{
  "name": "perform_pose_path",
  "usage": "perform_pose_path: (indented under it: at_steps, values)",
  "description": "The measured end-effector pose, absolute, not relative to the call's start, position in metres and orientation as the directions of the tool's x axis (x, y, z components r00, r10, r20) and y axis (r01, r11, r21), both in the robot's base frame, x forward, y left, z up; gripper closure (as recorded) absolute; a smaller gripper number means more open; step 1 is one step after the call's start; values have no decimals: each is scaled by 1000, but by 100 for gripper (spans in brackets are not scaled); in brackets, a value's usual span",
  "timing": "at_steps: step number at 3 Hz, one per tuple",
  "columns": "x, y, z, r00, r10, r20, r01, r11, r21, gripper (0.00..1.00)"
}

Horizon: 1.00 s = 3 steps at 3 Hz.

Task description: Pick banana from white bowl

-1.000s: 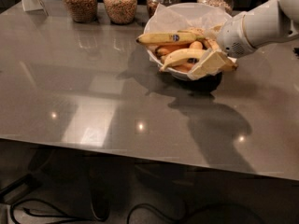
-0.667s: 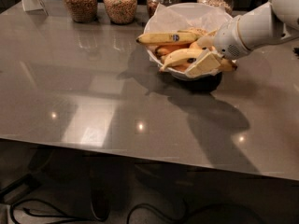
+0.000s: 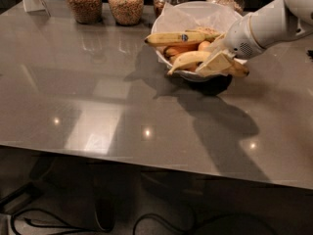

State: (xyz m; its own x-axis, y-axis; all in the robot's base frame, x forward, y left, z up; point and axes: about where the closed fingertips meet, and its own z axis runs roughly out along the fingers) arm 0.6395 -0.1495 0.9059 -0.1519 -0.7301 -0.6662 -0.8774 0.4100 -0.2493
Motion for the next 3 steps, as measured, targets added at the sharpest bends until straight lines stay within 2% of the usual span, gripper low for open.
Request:
perform_pose_path:
  at_steps: [1,3]
  values:
    - [634,-155,923,-158,-752,-640,-882,399,-250,99]
    - [604,-161,964,-126,-792,-597,-897,348,-273,100]
